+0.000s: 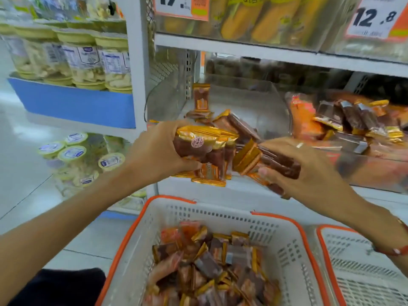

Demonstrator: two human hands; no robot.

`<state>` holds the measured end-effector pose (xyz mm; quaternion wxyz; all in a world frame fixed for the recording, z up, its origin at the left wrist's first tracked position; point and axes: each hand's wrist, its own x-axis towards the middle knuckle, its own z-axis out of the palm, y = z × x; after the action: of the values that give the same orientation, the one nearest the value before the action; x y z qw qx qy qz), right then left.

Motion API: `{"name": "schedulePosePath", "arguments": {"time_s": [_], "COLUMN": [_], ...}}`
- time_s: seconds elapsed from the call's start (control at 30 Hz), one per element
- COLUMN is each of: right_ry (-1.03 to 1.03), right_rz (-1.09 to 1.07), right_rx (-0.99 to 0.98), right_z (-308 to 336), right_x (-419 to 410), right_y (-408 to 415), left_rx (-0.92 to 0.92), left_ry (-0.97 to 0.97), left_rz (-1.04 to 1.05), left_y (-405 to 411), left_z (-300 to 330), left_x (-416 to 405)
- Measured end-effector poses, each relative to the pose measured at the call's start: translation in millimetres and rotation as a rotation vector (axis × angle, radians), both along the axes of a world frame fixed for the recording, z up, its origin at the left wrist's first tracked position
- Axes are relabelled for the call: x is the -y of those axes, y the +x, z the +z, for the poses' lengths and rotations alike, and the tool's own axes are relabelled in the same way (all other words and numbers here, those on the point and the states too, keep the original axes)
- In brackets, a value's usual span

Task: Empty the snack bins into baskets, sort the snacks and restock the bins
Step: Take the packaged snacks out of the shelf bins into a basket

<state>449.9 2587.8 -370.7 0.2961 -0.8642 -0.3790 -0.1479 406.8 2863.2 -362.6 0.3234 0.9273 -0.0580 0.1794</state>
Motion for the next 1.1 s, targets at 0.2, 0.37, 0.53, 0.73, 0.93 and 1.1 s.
{"name": "schedulePosePath", "arguments": {"time_s": [0.2,0.37,0.53,0.73,0.93,1.1], "right_ry": [-0.416,-0.495,-0.356,-0.166,-0.226,-0.375], "right_rz": [-0.030,0.029,0.031,0.056,-0.088,-0.311], "right_rx": [-0.326,-0.496,-0.424,-0.193,-0.080,-0.289], "right_z": [-71,-84,-53,2,23,-2], "right_x": [6,-3,-11,-54,-120,-173], "right_y": [4,6,13,66,175,262], "left_rx": [-0.236,-0.286,-0.250,-0.156,0.456,0.387], "left_ry": [0.215,0.265,0.553,0.252,0.293,0.413], "left_rz": [-0.037,-0.070,-0.219,-0.366,0.080,0.129], "left_y": [-4,11,20,50,98,114], "left_z": [-70,-81,-83,-48,-50,-73], "left_x": [15,24,8,-15,-47,-62]}}
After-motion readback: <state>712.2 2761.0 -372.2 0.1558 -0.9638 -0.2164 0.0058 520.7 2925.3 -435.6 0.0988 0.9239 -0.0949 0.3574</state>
